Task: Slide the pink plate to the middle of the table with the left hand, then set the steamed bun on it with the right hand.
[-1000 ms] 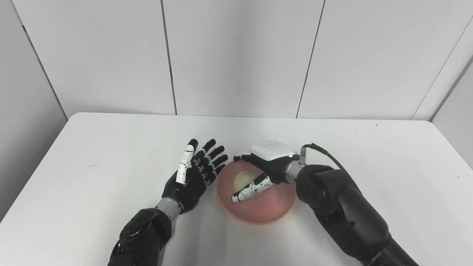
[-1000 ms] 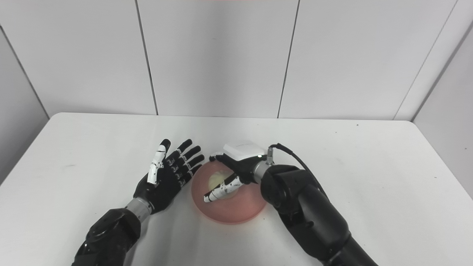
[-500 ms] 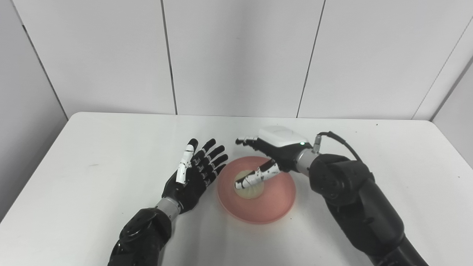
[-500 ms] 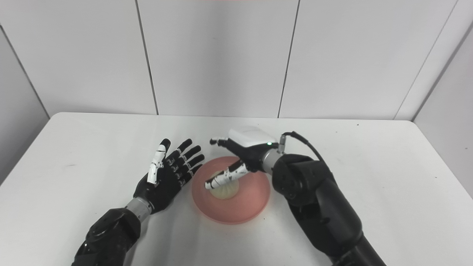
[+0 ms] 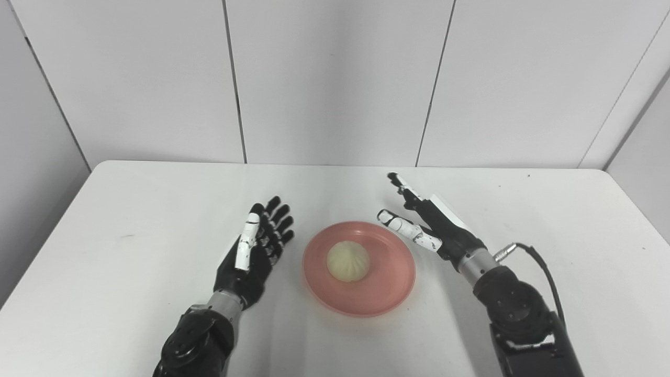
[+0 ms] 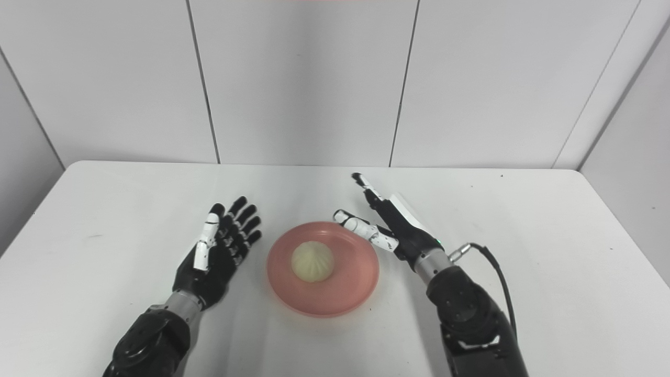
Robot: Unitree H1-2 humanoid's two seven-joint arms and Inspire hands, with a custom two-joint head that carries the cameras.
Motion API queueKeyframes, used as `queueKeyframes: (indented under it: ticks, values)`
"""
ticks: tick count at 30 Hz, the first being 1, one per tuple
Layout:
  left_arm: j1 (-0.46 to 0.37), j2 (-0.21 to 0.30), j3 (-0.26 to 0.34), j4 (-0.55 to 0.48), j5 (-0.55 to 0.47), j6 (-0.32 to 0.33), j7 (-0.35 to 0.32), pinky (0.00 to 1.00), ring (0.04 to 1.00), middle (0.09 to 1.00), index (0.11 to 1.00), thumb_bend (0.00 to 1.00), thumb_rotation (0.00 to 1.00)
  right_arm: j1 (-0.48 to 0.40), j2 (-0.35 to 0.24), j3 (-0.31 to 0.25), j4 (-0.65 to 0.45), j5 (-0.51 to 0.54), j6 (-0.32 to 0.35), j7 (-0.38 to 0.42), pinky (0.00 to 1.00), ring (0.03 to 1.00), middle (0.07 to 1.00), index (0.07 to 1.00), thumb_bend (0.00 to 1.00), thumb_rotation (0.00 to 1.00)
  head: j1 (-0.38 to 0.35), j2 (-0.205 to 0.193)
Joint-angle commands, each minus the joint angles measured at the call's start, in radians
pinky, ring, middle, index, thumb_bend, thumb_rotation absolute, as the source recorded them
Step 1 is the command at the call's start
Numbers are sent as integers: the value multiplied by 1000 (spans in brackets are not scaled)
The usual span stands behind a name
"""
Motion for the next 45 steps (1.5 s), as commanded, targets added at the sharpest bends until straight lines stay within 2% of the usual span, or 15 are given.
queueKeyframes:
  ticks: [1, 4, 5, 6, 7, 8, 9, 12, 18, 26, 34, 45]
  values:
    - [31, 19, 1, 37, 47, -42, 32, 1000, 1000, 1000, 1000, 591, 1000, 2, 50, -37, 19, 74, -119, -103, 968, 1000, 1000, 1000, 748, 1000, 0, -15]
    - [36, 21, 3, 67, 79, -93, 44, 1000, 1000, 1000, 1000, 599, 1000, 37, 84, -64, 82, 136, -213, -173, 985, 1000, 1000, 1000, 635, 1000, 2, -36]
    - [38, 23, 2, 76, 86, -107, 41, 1000, 1000, 1000, 1000, 596, 1000, 47, 94, -71, 110, 156, -249, -193, 992, 1000, 1000, 1000, 591, 1000, 5, -57]
    - [39, 24, 0, 83, 90, -117, 40, 1000, 1000, 1000, 1000, 594, 1000, 53, 99, -74, 129, 171, -275, -207, 996, 1000, 1000, 1000, 569, 1000, 5, -57]
    - [39, 27, 0, 91, 93, -127, 36, 1000, 1000, 1000, 1000, 592, 1000, 59, 102, -74, 148, 179, -296, -219, 998, 1000, 1000, 1000, 552, 1000, 8, -77]
    - [39, 28, -1, 97, 94, -134, 34, 1000, 1000, 1000, 1000, 586, 1000, 61, 103, -73, 161, 185, -311, -229, 1000, 1000, 1000, 1000, 529, 1000, 8, -77]
    - [43, 31, -5, 102, 98, -137, 30, 1000, 1000, 1000, 1000, 585, 1000, 69, 107, -70, 173, 193, -321, -236, 1000, 1000, 1000, 1000, 527, 1000, 12, -95]
    - [53, 39, -17, 114, 114, -146, 27, 1000, 1000, 1000, 1000, 545, 1000, 82, 116, -62, 209, 227, -358, -246, 995, 1000, 1000, 1000, 434, 1000, 22, -113]
    - [60, 43, -19, 133, 108, -155, 17, 1000, 997, 1000, 1000, 523, 1000, 79, 121, -50, 272, 292, -399, -238, 999, 1000, 1000, 1000, 379, 1000, 33, -132]
    - [40, 50, -18, 191, 105, -155, 3, 998, 984, 984, 985, 540, 1000, 62, 124, -50, 342, 333, -415, -247, 1000, 1000, 1000, 1000, 366, 1000, 28, -137]
    - [17, 61, -21, 248, 108, -158, -21, 975, 969, 978, 979, 568, 1000, 60, 122, -49, 344, 337, -383, -256, 1000, 1000, 1000, 1000, 329, 1000, 31, -128]
    - [11, 71, -36, 244, 110, -143, -31, 989, 969, 982, 984, 558, 1000, 62, 116, -36, 340, 336, -371, -250, 993, 990, 1000, 1000, 295, 1000, 40, -110]
